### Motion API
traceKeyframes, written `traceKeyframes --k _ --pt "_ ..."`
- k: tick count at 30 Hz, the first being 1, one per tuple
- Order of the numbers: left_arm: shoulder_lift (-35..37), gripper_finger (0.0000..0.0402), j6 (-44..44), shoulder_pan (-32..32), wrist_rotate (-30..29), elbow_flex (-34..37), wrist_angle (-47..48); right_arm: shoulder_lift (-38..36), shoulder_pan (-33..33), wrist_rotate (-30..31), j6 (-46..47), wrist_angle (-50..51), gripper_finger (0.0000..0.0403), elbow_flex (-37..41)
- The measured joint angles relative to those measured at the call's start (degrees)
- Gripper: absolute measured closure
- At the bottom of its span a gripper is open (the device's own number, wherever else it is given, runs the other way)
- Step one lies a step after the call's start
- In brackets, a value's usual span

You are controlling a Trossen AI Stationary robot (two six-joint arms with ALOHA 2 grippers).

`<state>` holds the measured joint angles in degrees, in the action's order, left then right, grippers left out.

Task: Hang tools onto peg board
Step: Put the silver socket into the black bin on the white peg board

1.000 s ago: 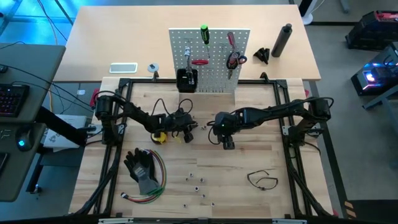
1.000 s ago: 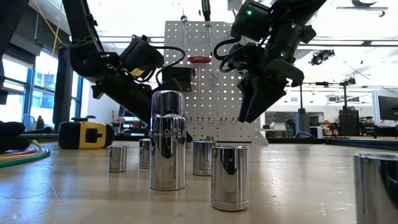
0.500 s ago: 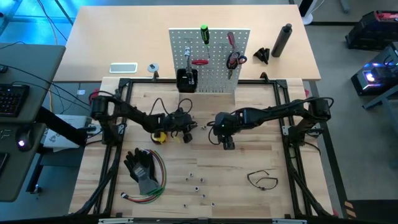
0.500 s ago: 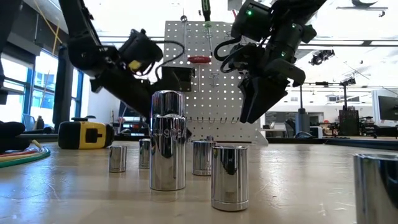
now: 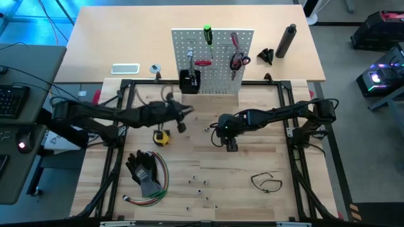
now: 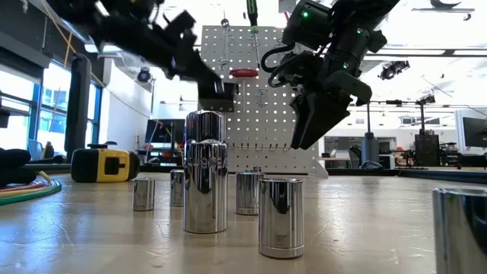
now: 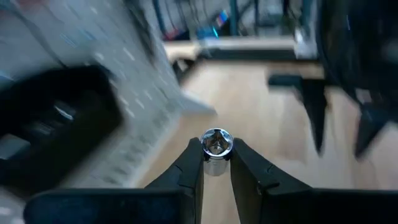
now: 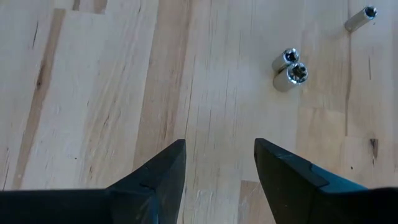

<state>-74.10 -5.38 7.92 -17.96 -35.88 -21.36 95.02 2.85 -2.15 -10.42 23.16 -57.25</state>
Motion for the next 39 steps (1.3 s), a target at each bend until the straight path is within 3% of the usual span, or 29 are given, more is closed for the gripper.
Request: traceKeyframes --k 4,8,16,22,28,34,39 --pt "5.98 0.0355 -3.55 2.15 -1.68 -1.29 1.70 0.00 0.00 0.00 -0.06 -0.58 0.0217 0.00" --pt "7.56 0.0355 -8.06 4.78 -2.07 -5.83 5.06 0.00 0.00 0.00 -0.04 -1.32 0.0217 0.00" --pt "1.65 0.0355 -12.34 11.75 -2.29 -16.08 15.43 0.00 -0.01 0.00 0.98 -1.71 0.0217 0.00" --pt "-4.11 0.0351 -11.97 14.76 -0.79 -19.78 19.75 0.00 0.00 0.02 0.56 -1.71 0.0217 0.00" --pt "-6.96 0.0306 -10.33 15.37 -0.59 -21.37 20.84 0.00 -0.01 0.02 0.03 -2.40 0.0217 0.00" --pt "-6.08 0.0256 -9.88 15.37 -1.50 -21.51 20.74 0.00 0.00 0.02 -0.09 -3.32 0.0217 0.00" --pt "-4.28 0.0237 -9.19 14.46 -1.38 -21.51 23.19 0.00 0.00 0.00 0.07 -3.65 0.0217 0.00"
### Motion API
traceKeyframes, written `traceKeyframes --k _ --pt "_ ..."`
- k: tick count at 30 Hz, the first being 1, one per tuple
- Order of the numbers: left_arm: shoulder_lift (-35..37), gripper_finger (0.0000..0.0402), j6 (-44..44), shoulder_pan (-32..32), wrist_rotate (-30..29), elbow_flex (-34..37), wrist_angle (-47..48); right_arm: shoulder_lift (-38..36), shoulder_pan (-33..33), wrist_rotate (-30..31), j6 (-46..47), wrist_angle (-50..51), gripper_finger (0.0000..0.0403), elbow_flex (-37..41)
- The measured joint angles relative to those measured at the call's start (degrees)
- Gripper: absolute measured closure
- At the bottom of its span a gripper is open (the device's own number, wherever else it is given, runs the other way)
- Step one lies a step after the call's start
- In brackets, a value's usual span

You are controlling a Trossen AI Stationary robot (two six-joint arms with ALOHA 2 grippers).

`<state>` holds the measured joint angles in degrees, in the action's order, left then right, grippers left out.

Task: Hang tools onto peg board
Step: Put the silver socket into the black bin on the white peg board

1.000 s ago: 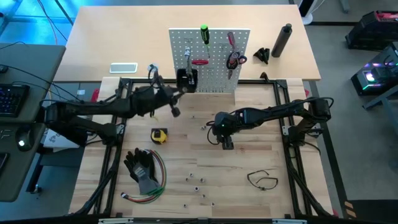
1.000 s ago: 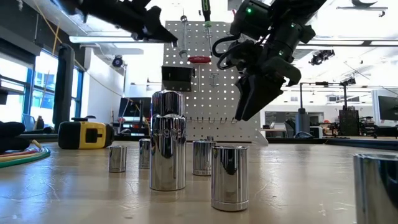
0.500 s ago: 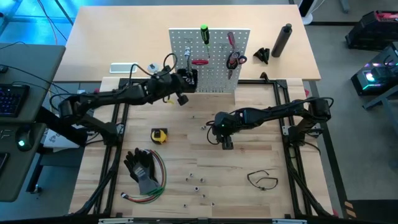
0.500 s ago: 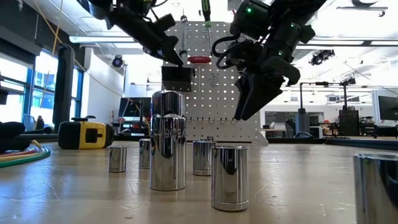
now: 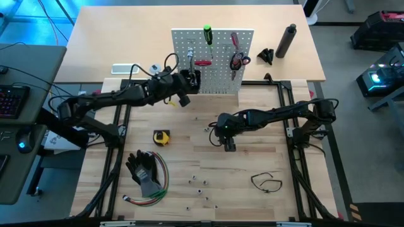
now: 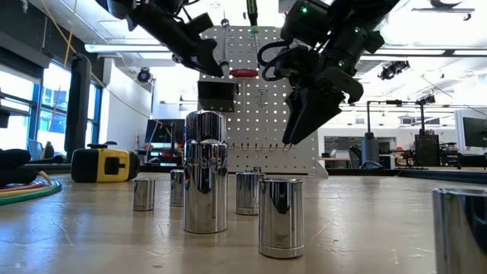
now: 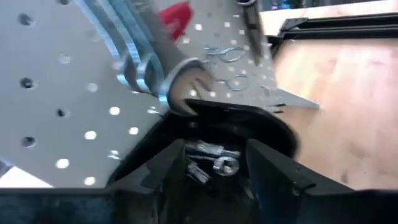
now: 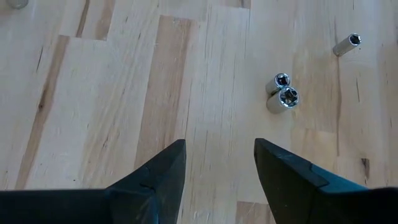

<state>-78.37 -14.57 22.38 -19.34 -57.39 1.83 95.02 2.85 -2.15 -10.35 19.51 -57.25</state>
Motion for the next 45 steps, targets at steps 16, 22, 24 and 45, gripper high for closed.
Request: traceKeyframes --k 16,22,24,45 --pt "1.76 0.0234 2.36 -17.48 0.82 1.23 9.79 0.00 -0.02 0.02 0.05 -0.11 0.0217 0.00" --pt "1.78 0.0234 3.53 -21.83 0.94 7.97 0.81 0.00 -0.02 0.02 -0.15 -0.53 0.0217 0.00" --pt "1.78 0.0234 2.76 -22.29 1.08 11.64 -3.41 0.00 -0.02 0.02 -0.17 -0.68 0.0217 0.00" --pt "-6.92 0.0234 11.56 -7.19 11.40 26.97 -26.02 0.02 -0.02 0.02 0.07 -2.84 0.0217 0.00"
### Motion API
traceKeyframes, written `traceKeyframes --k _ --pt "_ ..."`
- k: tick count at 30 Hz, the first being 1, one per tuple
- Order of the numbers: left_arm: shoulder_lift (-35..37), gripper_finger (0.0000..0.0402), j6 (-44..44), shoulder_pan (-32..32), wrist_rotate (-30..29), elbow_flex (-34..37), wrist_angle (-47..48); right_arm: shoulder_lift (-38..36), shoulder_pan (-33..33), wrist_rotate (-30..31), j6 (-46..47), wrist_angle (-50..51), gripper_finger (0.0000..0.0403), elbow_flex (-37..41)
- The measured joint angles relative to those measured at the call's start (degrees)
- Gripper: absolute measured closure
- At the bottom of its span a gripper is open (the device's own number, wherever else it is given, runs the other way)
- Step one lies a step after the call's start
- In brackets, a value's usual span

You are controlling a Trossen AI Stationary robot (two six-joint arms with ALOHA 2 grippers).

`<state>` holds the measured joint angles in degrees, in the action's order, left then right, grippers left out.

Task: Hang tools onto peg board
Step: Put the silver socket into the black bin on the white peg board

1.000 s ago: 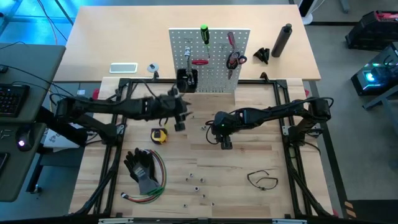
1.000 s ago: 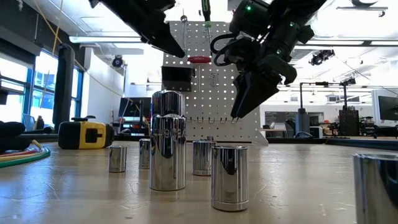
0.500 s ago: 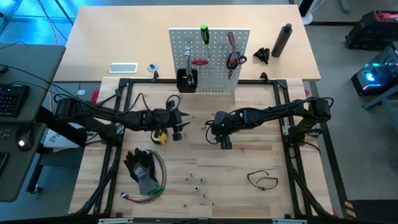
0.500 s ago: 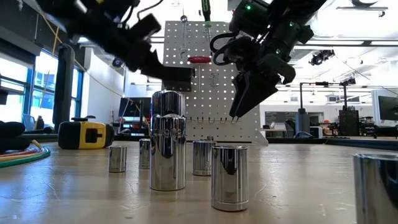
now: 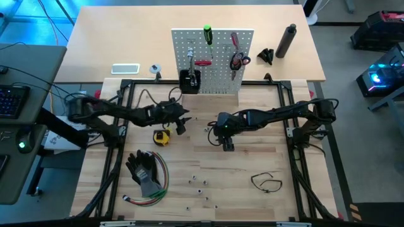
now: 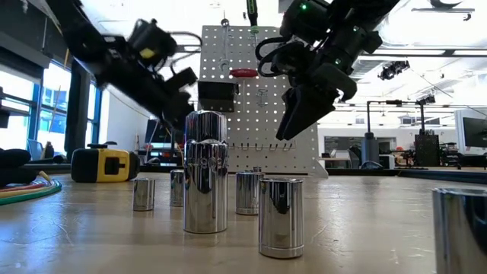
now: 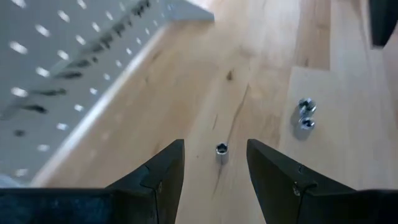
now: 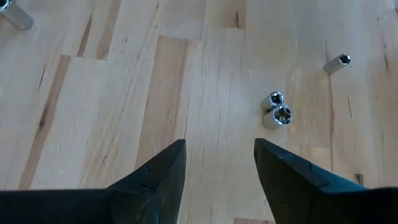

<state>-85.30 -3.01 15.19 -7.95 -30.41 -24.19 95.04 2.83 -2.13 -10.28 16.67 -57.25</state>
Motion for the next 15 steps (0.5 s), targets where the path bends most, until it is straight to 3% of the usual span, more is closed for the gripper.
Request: traceKeyframes --k 8,15 --pt "-12.05 0.0234 0.87 0.62 1.10 -0.14 -10.85 0.00 -0.35 0.00 0.81 0.75 0.0217 0.00" --pt "-19.10 0.0234 0.91 1.39 3.26 -3.87 -11.29 0.00 -0.37 0.00 0.39 0.87 0.0217 0.00"
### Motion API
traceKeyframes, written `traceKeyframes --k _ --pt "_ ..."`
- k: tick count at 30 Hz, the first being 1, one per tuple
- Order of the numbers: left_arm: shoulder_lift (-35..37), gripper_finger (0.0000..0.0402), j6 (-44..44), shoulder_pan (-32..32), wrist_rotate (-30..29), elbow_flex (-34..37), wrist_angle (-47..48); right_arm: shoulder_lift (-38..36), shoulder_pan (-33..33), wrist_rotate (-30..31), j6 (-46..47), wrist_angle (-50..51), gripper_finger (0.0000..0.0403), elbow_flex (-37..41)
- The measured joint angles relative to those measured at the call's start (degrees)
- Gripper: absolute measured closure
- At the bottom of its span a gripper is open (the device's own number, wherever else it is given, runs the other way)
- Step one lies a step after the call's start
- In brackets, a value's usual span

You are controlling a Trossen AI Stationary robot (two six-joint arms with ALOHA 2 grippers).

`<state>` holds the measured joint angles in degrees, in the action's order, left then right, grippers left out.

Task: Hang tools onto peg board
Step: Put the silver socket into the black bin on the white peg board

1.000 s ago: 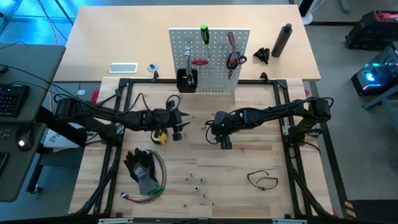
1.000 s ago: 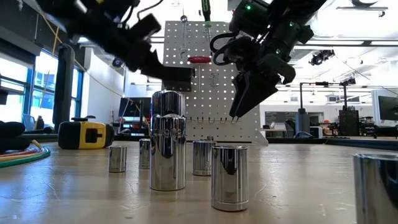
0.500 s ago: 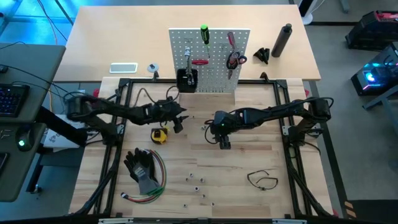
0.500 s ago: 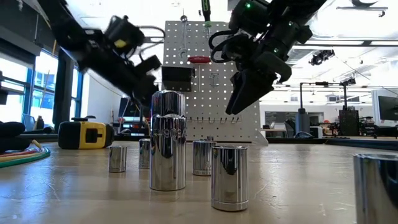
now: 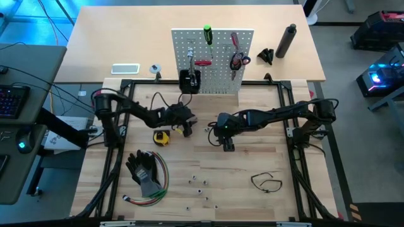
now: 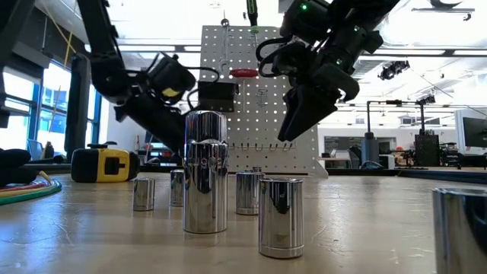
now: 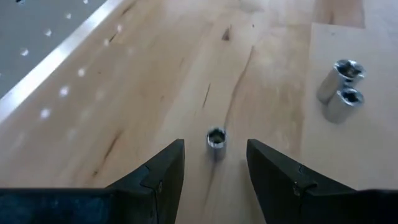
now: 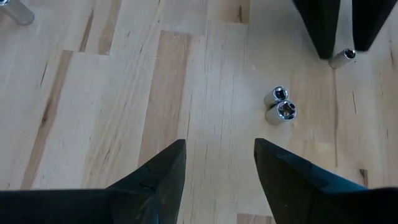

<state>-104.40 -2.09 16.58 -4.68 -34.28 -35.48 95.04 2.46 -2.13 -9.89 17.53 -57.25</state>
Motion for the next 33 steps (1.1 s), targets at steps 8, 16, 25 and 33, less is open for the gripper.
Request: traceKeyframes --k 8,16,25,33 --pt "-3.23 0.0236 0.13 0.67 -1.99 -3.60 0.30 0.00 0.00 -0.01 0.00 -0.01 0.0217 0.00" --pt "-3.47 0.0281 0.29 1.58 -1.40 -4.07 3.25 0.00 0.00 -0.02 -0.44 0.15 0.0217 0.00" --pt "-3.45 0.0353 0.03 1.49 -0.05 -4.06 3.37 0.02 0.00 -0.02 -0.66 -0.33 0.0217 0.00" --pt "-2.60 0.0368 1.19 0.20 1.98 -4.06 4.91 0.02 0.00 -0.02 -0.66 -0.10 0.0217 0.00"
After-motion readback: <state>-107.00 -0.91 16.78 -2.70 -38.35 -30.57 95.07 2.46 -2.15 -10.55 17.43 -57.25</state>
